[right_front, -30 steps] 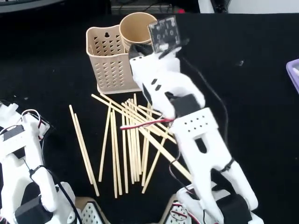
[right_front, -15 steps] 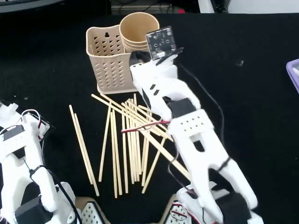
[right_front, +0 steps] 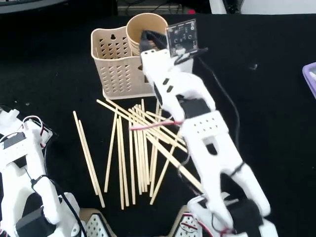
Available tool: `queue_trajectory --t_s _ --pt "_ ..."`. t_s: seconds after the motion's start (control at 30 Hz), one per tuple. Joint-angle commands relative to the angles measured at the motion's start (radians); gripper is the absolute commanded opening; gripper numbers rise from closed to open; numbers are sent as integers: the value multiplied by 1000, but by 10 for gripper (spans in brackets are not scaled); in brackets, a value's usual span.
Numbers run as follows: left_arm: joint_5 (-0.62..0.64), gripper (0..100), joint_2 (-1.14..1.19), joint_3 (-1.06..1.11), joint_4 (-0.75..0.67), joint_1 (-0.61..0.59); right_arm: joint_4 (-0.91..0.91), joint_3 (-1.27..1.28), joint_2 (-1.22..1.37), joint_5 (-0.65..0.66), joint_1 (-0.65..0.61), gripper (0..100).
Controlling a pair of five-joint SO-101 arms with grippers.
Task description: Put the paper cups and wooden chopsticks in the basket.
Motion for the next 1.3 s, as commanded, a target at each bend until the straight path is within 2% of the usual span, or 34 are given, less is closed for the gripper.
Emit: queue_trajectory --t_s 0.0,0.33,0.57,0.77,0.93,1.07,1.17,1.27 --pt "0 159 -34 -8 -11 8 -32 -62 71 12 26 11" --pt "0 159 -34 -8 -11 8 -38 -28 124 12 11 11" --pt "0 159 -34 -8 -11 8 0 -107 -41 11 8 11" --pt "0 159 -34 -8 -12 10 350 -226 -217 11 9 18" --pt "0 159 -34 -8 -12 10 761 -283 -294 11 9 136" --pt "0 159 -34 -8 -12 10 1039 -283 -303 12 9 152" --pt "0 159 -34 -8 -12 10 1146 -226 -300 25 9 152" --pt "0 159 -34 -10 -12 10 1148 -102 -297 121 8 152"
